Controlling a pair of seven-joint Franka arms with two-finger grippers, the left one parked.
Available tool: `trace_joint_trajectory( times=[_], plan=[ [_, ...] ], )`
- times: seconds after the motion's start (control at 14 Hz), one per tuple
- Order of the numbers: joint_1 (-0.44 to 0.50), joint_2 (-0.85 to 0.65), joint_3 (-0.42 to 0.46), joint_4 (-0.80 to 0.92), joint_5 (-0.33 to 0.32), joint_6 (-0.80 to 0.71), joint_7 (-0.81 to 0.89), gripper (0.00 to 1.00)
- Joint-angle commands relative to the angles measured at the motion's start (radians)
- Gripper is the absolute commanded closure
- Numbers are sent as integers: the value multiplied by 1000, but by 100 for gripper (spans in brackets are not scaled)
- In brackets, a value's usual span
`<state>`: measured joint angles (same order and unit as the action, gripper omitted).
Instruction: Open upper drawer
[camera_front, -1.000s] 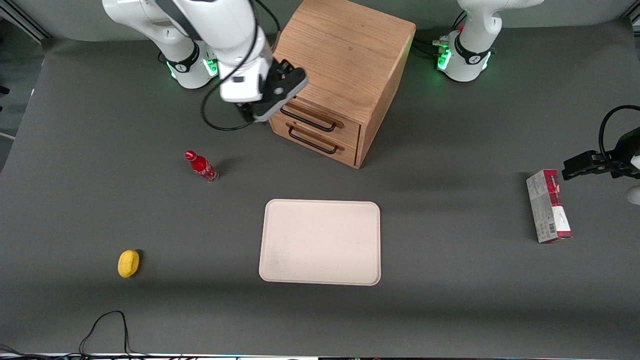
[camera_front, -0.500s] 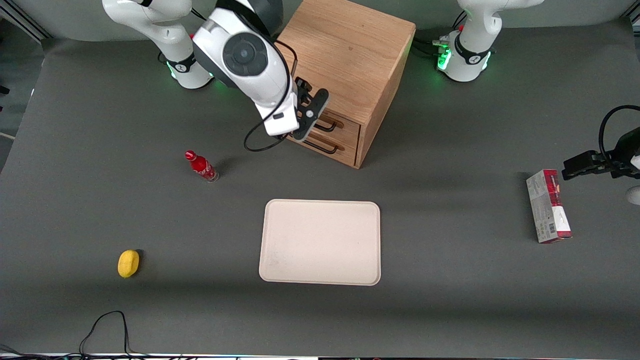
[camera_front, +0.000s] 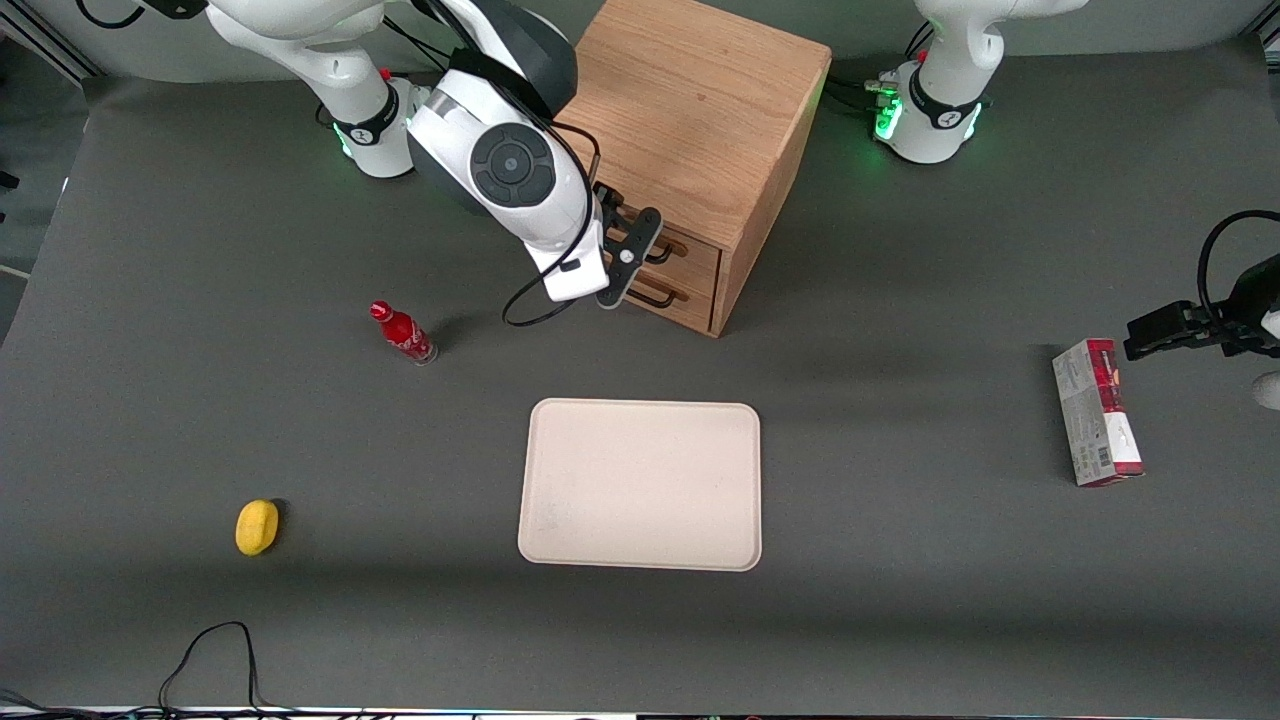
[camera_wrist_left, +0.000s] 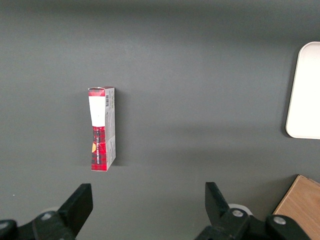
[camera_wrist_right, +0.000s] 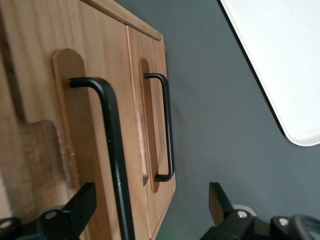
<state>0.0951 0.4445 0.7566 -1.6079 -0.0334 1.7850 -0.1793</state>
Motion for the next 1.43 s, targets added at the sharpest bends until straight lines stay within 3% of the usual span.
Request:
trace_joint_trajectory(
  times=[0.0, 0.5, 1.07, 1.36],
  plan=[
    [2, 19, 9, -21, -28, 54, -19, 0],
    [-9, 68, -2, 17, -147, 79, -44, 0],
    [-14, 134, -224, 213, -154, 79, -255, 0],
    [-17, 180, -263, 293, -154, 79, -252, 0]
  ],
)
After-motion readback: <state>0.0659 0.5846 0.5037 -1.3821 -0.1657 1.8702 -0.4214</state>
